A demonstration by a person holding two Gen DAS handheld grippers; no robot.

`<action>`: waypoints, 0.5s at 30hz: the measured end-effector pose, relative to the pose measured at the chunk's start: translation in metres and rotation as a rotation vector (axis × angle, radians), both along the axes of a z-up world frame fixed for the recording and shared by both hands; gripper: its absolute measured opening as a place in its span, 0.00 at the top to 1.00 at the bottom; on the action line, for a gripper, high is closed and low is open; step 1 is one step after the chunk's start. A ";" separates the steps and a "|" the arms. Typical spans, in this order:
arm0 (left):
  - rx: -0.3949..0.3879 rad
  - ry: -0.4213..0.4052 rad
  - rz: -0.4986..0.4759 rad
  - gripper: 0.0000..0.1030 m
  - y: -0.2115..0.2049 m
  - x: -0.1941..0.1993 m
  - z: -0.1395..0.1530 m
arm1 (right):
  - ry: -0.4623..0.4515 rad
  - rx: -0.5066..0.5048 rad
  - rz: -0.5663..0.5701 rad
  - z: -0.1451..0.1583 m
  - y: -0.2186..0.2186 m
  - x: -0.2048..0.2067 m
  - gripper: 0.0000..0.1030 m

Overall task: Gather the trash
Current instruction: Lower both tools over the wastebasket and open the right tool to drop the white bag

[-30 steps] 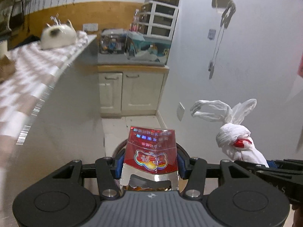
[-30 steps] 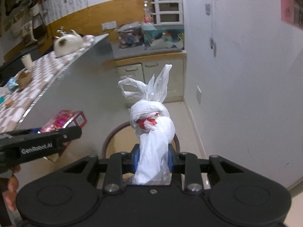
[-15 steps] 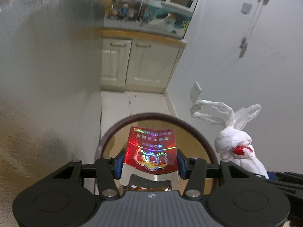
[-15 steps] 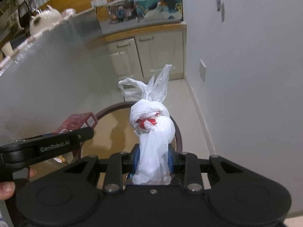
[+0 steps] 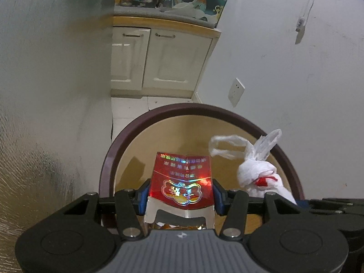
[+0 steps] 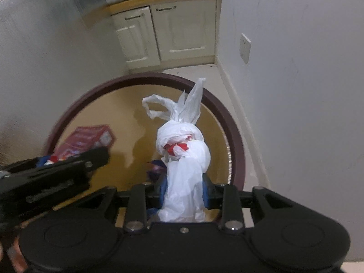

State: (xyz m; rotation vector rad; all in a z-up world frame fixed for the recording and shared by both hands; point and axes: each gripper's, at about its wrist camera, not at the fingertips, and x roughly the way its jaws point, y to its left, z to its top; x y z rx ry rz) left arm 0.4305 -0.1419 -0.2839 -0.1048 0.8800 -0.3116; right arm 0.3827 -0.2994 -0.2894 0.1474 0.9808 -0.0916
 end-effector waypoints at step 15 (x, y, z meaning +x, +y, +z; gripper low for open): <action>0.025 0.007 -0.039 0.47 -0.008 -0.002 -0.005 | -0.058 0.004 0.052 0.006 -0.006 -0.020 0.49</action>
